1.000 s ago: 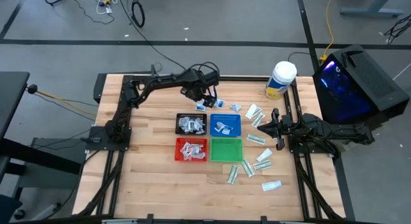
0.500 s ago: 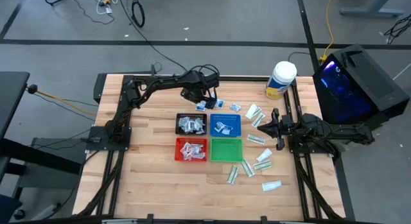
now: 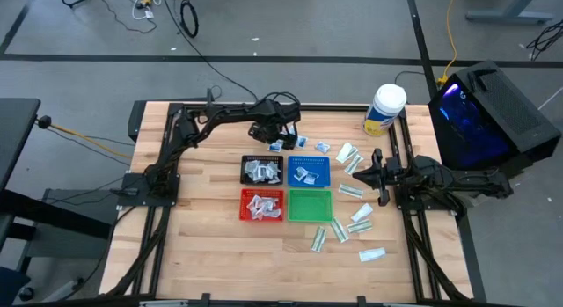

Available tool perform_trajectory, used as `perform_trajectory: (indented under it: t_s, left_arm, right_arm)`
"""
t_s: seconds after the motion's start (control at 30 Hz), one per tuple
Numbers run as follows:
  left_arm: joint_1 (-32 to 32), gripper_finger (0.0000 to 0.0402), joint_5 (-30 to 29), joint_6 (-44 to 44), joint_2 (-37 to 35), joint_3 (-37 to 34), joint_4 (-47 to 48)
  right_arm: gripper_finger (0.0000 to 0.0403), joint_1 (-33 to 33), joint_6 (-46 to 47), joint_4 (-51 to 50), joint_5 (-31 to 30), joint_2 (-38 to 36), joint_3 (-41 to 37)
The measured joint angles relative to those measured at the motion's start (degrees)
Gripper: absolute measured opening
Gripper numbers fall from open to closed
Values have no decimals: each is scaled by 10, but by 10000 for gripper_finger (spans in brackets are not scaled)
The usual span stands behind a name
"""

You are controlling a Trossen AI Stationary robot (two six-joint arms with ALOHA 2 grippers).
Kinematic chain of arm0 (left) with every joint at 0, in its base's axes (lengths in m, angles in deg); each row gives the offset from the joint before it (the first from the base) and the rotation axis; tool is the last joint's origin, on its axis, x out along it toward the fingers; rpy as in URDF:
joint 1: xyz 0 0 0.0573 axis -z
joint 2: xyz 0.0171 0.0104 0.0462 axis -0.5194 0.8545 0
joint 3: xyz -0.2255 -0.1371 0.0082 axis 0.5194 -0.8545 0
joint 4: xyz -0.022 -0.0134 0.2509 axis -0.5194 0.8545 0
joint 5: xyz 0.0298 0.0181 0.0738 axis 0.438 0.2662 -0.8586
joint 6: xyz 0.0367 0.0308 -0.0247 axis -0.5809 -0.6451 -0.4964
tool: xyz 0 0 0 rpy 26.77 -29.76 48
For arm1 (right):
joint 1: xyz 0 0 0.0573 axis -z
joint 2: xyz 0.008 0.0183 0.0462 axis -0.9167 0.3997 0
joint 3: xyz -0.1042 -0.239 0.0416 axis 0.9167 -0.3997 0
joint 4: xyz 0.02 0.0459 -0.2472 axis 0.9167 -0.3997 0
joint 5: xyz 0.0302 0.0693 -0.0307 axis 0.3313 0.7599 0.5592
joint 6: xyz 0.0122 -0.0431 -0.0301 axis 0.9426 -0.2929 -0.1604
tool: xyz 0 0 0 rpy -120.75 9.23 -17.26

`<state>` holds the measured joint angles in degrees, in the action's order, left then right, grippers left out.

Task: Pick & Place First Aid Supplies
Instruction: Put the blue alcohol pad into the blue bin

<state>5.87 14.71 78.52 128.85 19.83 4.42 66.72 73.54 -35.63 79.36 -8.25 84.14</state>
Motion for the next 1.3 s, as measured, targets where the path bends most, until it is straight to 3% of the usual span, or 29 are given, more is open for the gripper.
perform_trajectory:
  t_s: [0.43,1.3]
  left_arm:
    - [-3,380,8,-16,8,0,-11]
    - [4,380,-31,-20,10,-9,-8]
  right_arm:
    - [18,0,0,0,0,0,0]
    - [18,0,0,0,0,0,0]
